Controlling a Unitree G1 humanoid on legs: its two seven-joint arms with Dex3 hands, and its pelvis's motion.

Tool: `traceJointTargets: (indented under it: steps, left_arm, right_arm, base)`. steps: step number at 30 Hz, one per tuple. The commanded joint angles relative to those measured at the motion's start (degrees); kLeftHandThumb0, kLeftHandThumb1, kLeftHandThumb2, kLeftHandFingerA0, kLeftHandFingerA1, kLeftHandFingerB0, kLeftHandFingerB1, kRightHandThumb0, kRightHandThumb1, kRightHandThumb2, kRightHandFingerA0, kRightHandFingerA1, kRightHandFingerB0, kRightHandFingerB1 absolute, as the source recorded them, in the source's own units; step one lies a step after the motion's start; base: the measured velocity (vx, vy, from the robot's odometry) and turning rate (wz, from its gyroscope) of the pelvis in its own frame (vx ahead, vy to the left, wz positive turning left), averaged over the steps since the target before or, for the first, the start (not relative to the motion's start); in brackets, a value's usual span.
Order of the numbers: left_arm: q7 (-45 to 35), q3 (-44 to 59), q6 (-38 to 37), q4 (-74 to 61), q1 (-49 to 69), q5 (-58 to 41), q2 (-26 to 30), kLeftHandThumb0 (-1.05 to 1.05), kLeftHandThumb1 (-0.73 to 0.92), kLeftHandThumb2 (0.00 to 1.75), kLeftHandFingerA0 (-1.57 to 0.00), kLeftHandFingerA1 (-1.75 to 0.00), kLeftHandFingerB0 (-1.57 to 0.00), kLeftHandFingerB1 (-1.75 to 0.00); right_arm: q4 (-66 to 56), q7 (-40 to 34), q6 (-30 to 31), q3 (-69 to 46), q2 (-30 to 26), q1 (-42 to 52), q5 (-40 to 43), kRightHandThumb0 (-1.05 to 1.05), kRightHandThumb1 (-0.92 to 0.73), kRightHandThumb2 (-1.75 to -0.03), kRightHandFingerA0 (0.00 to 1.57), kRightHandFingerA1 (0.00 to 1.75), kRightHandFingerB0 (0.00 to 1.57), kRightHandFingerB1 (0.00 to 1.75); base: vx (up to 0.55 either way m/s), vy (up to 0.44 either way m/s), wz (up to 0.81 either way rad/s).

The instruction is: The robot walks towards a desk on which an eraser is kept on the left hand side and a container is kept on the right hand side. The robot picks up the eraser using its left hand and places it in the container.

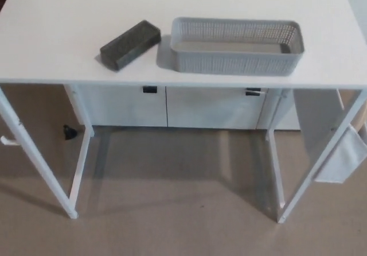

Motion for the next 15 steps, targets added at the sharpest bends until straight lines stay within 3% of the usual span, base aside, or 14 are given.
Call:
traceJointTargets:
  steps: [1,6,9,10,15]
  left_arm:
    - [0.2,0.0,-2.5,1.5,-0.7,0.3,0.6,-0.4,0.64,0.59,-0.36,-0.41,-0.3,-0.31]
    - [-0.3,0.4,-2.3,1.3,-0.8,-0.4,0.5,-0.39,0.63,0.59,-0.35,-0.42,-0.31,-0.31]
    - [0.5,0.2,-2.0,1.6,-1.1,-0.1,0.5,-0.39,0.63,0.59,-0.39,-0.43,-0.32,-0.31]
    - [0.1,-0.4,-2.8,-0.1,0.1,0.4,0.8,-0.42,0.65,0.61,-0.33,-0.43,-0.27,-0.3]
    - [-1.2,-1.0,-2.5,-0.7,0.5,0.3,1.2,-0.43,0.66,0.61,-0.3,-0.4,-0.27,-0.3]
  right_arm:
    - [1.5,-0.6,-3.9,1.4,-1.6,0.0,-1.3,-0.31,-0.34,-0.5,0.68,0.65,0.38,0.45]
    - [1.5,-1.7,-4.5,3.3,-1.9,0.1,-2.2,-0.31,-0.34,-0.5,0.65,0.64,0.35,0.43]
    - [2.0,-1.8,-5.3,4.0,-2.1,0.1,-2.6,-0.35,-0.33,-0.5,0.65,0.63,0.34,0.43]
    - [2.3,-1.9,-5.3,4.0,-2.2,-0.1,-2.4,-0.32,-0.33,-0.5,0.66,0.64,0.35,0.43]
    - [2.1,-1.8,-5.8,4.6,-2.3,0.2,-2.5,-0.35,-0.33,-0.5,0.65,0.64,0.35,0.43]
  base:
    - [0.22,-0.16,0.16]
    - [0.22,-0.284,-0.01]
    - [0.32,-0.347,0.38]
    - [0.18,-0.24,-0.06]
    - [0.2,-0.132,-0.04]
